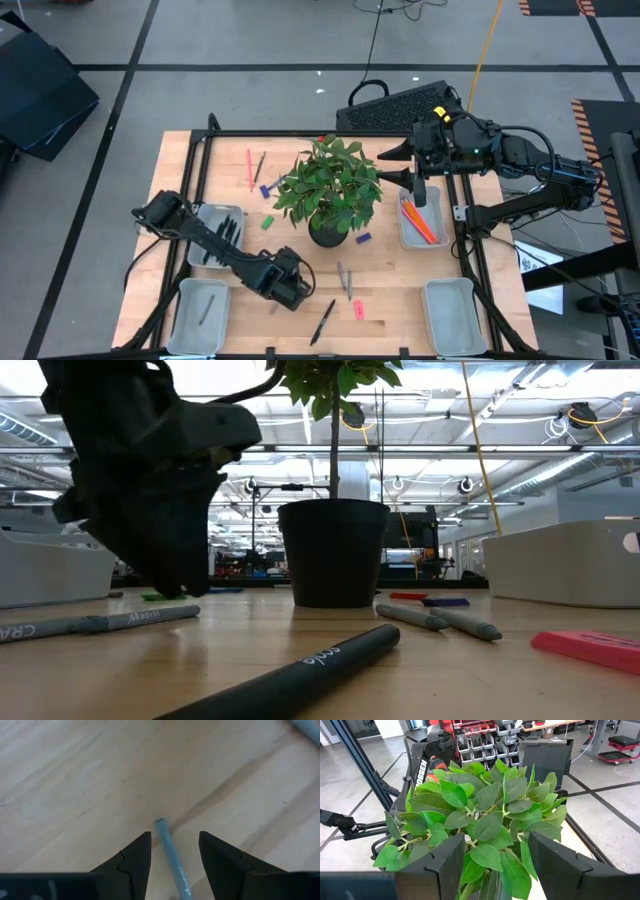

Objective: Sort crayons/erasers/pens/pencils in bins
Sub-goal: Put the gray crayon into the bottom left gray bin

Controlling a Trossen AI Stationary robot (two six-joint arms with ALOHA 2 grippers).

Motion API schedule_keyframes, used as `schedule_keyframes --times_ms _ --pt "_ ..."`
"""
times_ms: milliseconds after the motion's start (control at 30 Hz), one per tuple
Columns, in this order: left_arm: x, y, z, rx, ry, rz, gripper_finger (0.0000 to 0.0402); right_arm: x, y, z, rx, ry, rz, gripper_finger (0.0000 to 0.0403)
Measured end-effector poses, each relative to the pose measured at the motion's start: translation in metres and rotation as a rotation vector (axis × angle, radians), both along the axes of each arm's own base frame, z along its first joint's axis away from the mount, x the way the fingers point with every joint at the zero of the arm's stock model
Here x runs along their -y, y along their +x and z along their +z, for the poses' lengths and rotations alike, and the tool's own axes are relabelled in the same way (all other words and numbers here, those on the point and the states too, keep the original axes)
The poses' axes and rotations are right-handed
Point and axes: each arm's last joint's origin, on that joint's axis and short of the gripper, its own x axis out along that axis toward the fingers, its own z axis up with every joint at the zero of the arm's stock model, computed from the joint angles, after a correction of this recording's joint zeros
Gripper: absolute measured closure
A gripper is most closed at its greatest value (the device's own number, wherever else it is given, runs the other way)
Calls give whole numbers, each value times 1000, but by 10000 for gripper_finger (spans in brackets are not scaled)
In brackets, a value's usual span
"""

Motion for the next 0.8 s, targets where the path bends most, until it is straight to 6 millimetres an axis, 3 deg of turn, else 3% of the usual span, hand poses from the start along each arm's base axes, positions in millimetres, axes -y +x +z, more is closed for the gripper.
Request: schedule_keyframes --times_ms 300,633,800 --pt "0 -1 -1 -1 -15 37 231 0 0 0 0 0 0 190" --pt "9 0 -21 -29 0 26 233 0 0 0 0 0 0 190" --pt "9 -2 -23 -47 6 40 282 0 0 0 0 0 0 190"
